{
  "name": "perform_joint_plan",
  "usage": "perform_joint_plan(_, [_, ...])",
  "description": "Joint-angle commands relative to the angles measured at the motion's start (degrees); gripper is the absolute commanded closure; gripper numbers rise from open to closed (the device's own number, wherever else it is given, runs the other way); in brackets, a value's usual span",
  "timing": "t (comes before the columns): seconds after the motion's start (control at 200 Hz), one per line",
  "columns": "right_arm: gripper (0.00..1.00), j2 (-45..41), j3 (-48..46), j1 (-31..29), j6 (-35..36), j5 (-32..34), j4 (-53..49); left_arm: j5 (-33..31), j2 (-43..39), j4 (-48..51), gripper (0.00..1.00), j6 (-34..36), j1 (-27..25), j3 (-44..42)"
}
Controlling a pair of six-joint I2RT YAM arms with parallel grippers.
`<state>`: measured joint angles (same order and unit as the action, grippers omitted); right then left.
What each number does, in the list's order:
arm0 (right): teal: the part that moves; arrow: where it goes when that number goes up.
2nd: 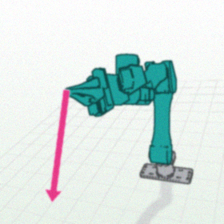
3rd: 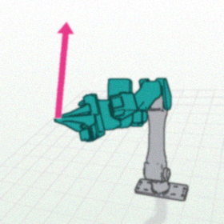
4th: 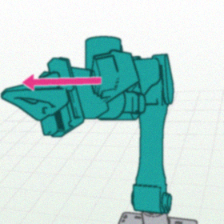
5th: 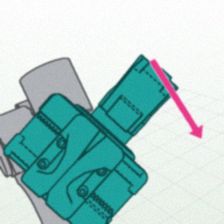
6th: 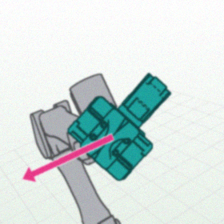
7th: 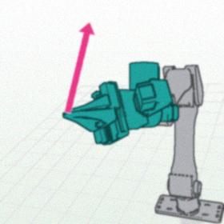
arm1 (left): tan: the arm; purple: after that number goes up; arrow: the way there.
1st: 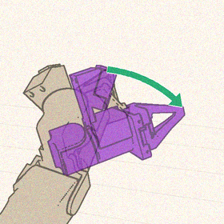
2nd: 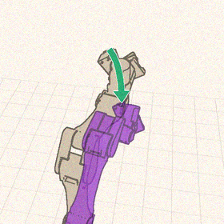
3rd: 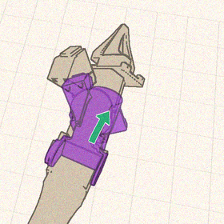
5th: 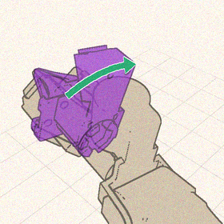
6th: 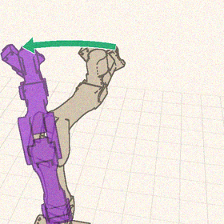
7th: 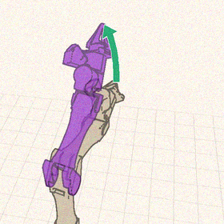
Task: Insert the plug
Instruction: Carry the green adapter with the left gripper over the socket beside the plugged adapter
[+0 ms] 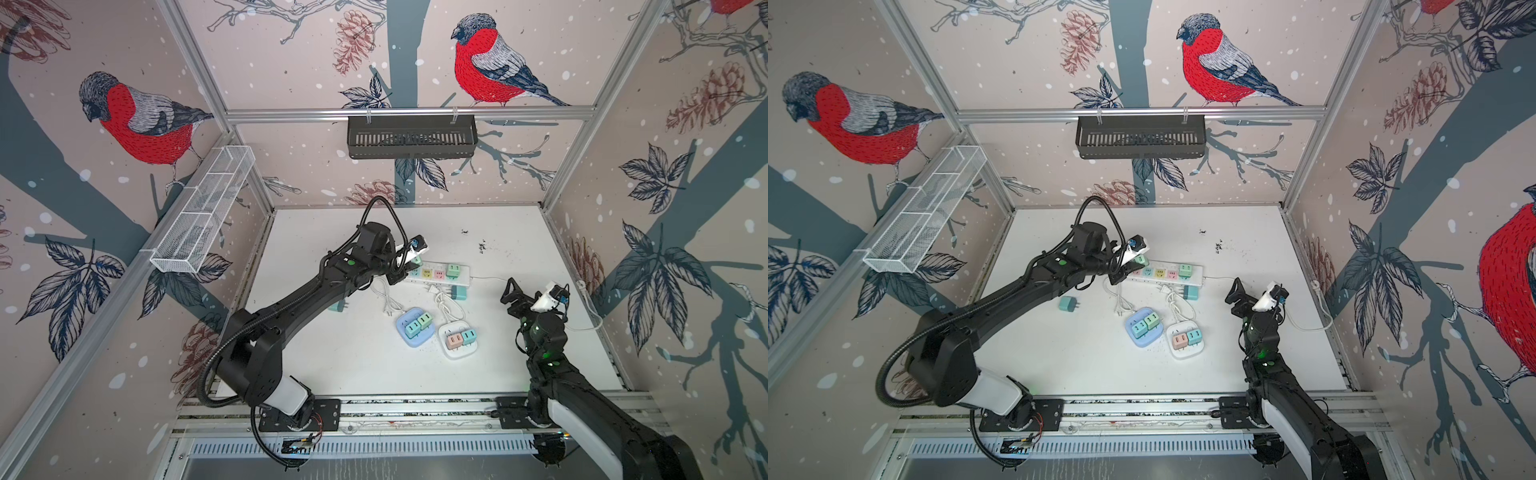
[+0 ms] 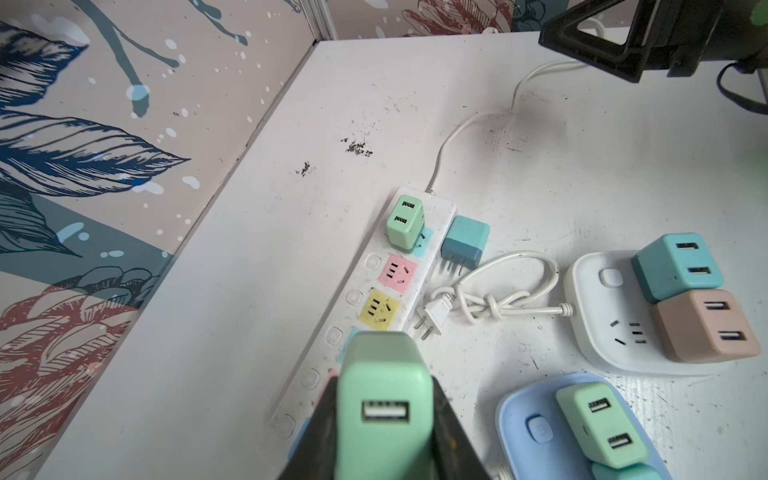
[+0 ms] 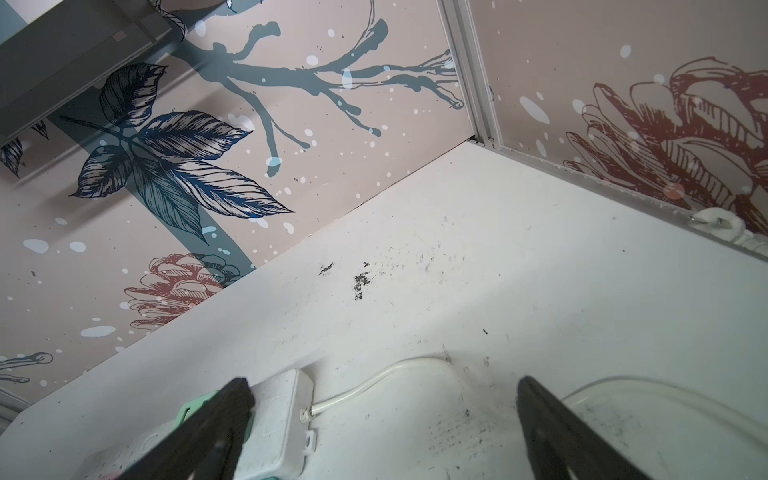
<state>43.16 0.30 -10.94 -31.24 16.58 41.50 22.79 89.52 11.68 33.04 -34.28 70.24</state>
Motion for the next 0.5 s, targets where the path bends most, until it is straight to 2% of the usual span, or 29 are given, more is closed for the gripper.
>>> perform_joint_plan(0.0, [0.01,1.1,-0.21,-0.29,0.64,0.42,2.71,2.54,3.79,6.38,1.0,5.48,0.03,5.08])
perform_joint_plan(0.23, [0.01,6.23,2.71,-1.01,1.34,0.41,2.01,3.23,14.99,15.39,1.0,8.42,0.01,17.24])
perform_joint_plan(0.495, [0.01,9.73,4.71,-1.52,2.03,-0.11,1.59,1.74,29.54,29.13,1.0,9.72,0.05,36.44])
